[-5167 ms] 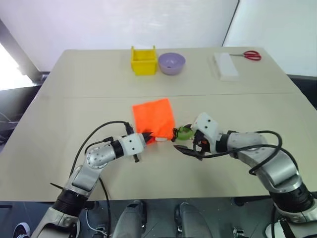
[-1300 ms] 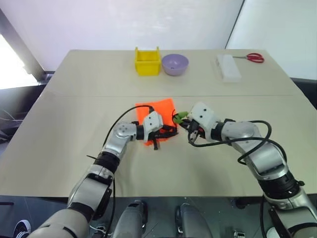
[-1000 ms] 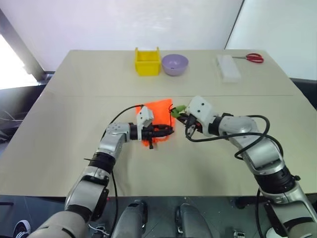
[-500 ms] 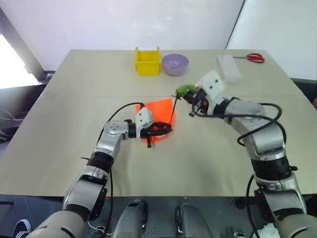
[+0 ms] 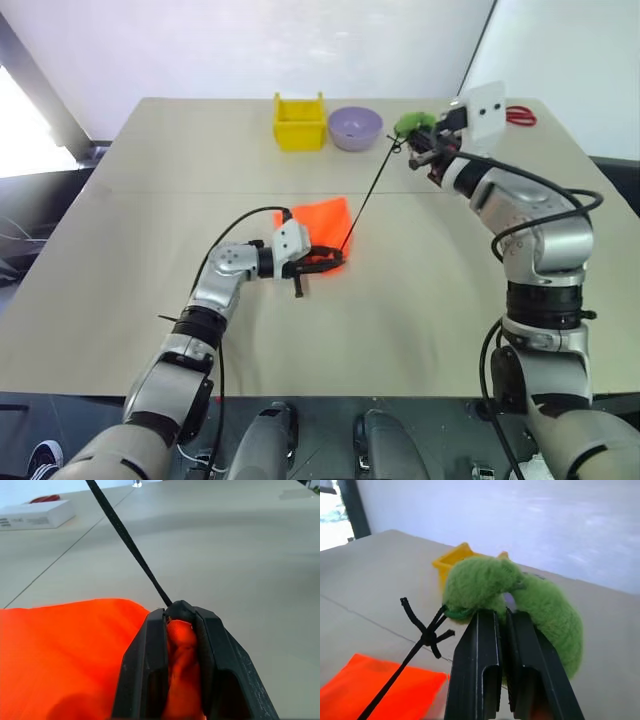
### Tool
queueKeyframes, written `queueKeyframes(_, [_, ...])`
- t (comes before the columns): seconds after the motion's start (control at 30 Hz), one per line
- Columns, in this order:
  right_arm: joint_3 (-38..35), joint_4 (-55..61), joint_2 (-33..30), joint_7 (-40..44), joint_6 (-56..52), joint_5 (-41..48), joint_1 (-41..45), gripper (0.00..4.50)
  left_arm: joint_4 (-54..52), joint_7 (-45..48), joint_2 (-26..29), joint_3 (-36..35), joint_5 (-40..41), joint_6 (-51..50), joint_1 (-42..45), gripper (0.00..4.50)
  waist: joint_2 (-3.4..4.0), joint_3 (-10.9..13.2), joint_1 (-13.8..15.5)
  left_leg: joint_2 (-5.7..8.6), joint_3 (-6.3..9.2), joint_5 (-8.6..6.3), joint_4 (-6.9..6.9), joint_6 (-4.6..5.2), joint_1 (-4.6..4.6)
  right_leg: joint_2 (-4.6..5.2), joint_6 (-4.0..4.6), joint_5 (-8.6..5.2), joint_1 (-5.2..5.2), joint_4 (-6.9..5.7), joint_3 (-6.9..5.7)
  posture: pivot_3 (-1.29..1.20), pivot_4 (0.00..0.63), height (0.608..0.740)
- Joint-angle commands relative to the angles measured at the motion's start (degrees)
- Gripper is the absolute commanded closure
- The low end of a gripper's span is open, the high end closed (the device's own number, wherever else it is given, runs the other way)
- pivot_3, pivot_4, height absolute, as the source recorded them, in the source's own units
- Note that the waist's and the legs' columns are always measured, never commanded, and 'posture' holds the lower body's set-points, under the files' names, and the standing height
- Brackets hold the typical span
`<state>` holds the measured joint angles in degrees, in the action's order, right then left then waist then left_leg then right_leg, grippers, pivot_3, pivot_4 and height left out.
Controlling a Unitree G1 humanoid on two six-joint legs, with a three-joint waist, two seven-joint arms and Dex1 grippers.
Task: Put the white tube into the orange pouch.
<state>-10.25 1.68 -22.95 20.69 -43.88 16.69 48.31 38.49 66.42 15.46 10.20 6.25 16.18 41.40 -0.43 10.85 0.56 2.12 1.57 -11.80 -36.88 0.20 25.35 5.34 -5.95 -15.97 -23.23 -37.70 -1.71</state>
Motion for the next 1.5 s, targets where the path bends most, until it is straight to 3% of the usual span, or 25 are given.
queueKeyframes(0.03, [-5.1,0.0,-2.0,-3.1,3.2,0.4,4.5,4.5,-0.6,1.8,2.2,1.6,-2.0,1.0,0.0,4.3,0.0,0.0,0.0,0.0,0.0,0.0,0.0,0.0,0.0,-0.01,0.0,0.0,-0.01,-0.04,0.0,0.0,0.15,0.74])
queueKeyframes(0.4, [-5.9,-9.1,-9.2,-4.3,8.2,-1.5,5.1,4.5,-5.0,7.2,12.2,4.4,-4.0,6.0,-4.1,4.3,0.03,0.0,-0.5,0.0,-0.02,0.0,0.0,0.0,0.0,-0.04,0.01,-0.01,-0.04,-0.1,0.02,0.0,0.15,0.74])
queueKeyframes(0.63, [-5.1,-11.9,-11.2,-4.2,10.3,-1.7,4.6,4.5,-8.3,5.2,12.0,4.3,-1.8,3.9,-6.9,4.3,0.03,0.0,-1.0,0.0,-0.02,0.0,0.0,0.0,0.0,-0.02,0.01,-0.01,-0.04,-0.1,0.03,0.0,0.15,0.74])
queueKeyframes(0.87, [-1.3,-5.1,-11.3,-0.1,7.4,0.1,-3.0,4.5,-11.6,1.9,8.6,3.5,-0.1,1.2,-6.9,4.3,0.03,0.0,-1.2,0.0,-0.03,0.0,-0.02,0.02,0.0,-0.03,0.0,-0.01,-0.01,-0.11,0.02,0.0,0.15,0.74])
queueKeyframes(1.03, [1.9,7.4,-14.3,7.0,4.0,1.9,-18.3,4.5,-11.4,0.4,8.3,2.1,0.5,-1.1,-7.1,4.3,0.02,0.0,-1.1,-0.04,0.04,0.0,-0.03,0.02,-0.02,-0.1,0.01,-0.02,0.02,-0.16,0.01,0.0,0.15,0.74])
queueKeyframes(1.13, [4.2,12.2,-17.5,11.7,2.5,2.1,-26.5,4.5,-12.9,1.4,7.7,0.5,3.9,-4.4,-7.2,2.96,0.03,0.0,-1.0,-0.04,0.03,0.0,-0.13,0.03,-0.02,-0.06,0.0,-0.01,0.05,-0.18,0.01,0.0,0.15,0.74])
queueKeyframes(1.27, [4.2,13.0,-16.5,11.9,1.1,3.3,-27.5,3.03,-14.9,1.7,7.1,-0.1,5.8,-5.2,-8.5,0.99,0.03,0.0,-1.4,-0.05,0.02,0.02,-0.22,0.06,-0.05,0.07,0.08,-0.02,0.05,-0.15,0.07,0.0,0.15,0.74])
queueKeyframes(1.33, [5.6,12.5,-16.6,12.1,1.5,2.1,-26.8,2.02,-16.0,0.8,6.6,-0.9,6.9,-6.6,-9.1,0.02,0.03,0.0,-1.3,-0.07,0.04,0.02,-0.22,0.06,-0.07,0.08,0.26,-0.02,0.05,-0.15,0.1,0.0,0.15,0.74])
queueKeyframes(1.47, [6.0,11.5,-15.6,12.5,1.3,2.7,-24.9,0.03,-20.8,1.1,6.7,-2.9,11.5,-13.2,-10.2,0.0,0.03,0.0,-1.1,-0.08,0.07,0.03,-0.22,0.05,-0.06,0.1,0.36,-0.03,0.04,-0.15,0.12,0.0,0.15,0.74])
queueKeyframes(1.5, [6.3,11.3,-15.7,12.8,1.4,2.6,-24.9,0.03,-22.3,1.0,6.9,-3.6,12.9,-15.2,-10.5,0.0,0.03,0.0,-1.1,-0.08,0.07,0.03,-0.23,0.05,-0.03,0.1,0.34,-0.02,0.04,-0.12,0.12,0.0,0.15,0.74])
